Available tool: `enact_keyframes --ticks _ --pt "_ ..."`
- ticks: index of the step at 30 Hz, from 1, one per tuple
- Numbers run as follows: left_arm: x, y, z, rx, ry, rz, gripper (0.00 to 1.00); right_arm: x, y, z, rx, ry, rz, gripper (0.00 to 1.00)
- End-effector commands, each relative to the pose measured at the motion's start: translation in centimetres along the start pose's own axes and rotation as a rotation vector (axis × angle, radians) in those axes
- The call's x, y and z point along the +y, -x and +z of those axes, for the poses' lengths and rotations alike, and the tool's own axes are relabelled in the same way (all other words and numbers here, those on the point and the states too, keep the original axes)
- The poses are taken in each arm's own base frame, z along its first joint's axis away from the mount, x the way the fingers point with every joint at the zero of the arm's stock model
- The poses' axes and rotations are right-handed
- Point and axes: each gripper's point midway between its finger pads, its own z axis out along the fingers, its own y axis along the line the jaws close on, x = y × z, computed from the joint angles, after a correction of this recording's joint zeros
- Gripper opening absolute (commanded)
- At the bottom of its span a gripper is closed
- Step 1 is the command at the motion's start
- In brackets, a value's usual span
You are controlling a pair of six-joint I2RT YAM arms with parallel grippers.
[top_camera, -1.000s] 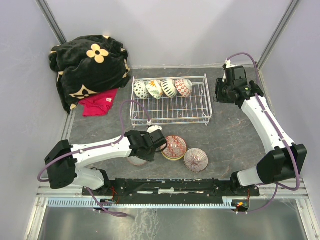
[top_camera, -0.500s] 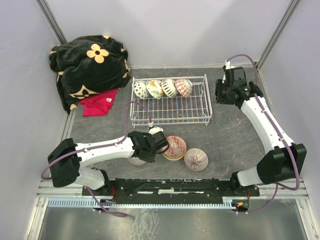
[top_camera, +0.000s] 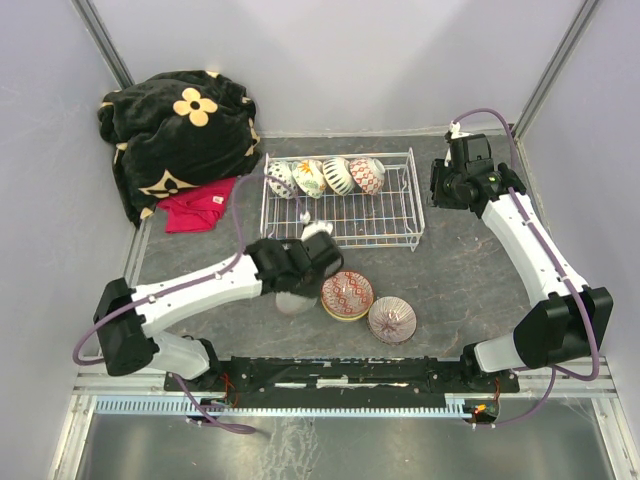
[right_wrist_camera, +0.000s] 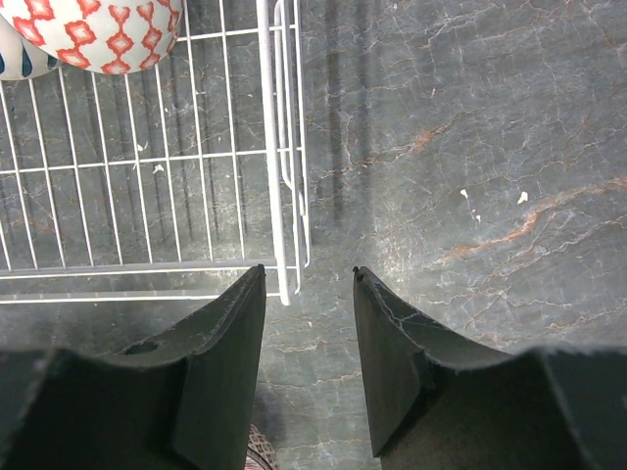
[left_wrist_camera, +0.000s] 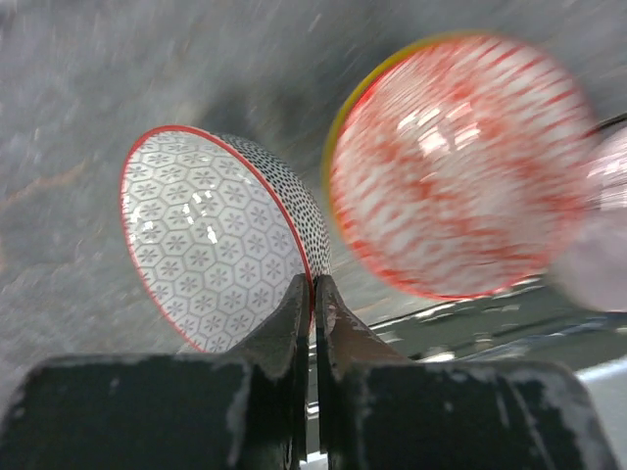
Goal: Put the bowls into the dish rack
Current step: Pick up the bowl from the center of the board, then turn the bowl upside down on the dish rack.
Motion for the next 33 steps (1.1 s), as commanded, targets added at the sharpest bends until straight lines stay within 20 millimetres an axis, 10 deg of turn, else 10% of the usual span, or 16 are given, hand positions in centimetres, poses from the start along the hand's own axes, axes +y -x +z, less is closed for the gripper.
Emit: enact_keyframes --ticks 1,6,17,24,33 --pt "-3.7 12.0 -7.7 -0.293 -0.273 -0.063 0.03 0.1 2.0 -1.1 -0.077 0.010 0.004 0.49" --pt "-8.0 23.3 -12.4 -0.482 -0.536 -0.059 0.03 -0.5 2.9 -1.1 -0.094 -0.031 0.016 0.49" --pt "-15.1 38.4 -11.1 -0.690 -1.060 -0.210 0.03 -2.0 5.0 0.3 -0.087 -0.074 0.073 0.48" --pt "-14.0 41.7 -8.6 -0.811 -1.184 -0.357 0.03 -2.4 5.5 1.6 -0.070 -0.075 0.093 0.48" --pt "-11.2 41.3 -4.0 -0.814 -1.219 -0.499 0.03 -0.7 5.8 3.1 -0.083 0.021 0.079 0.48"
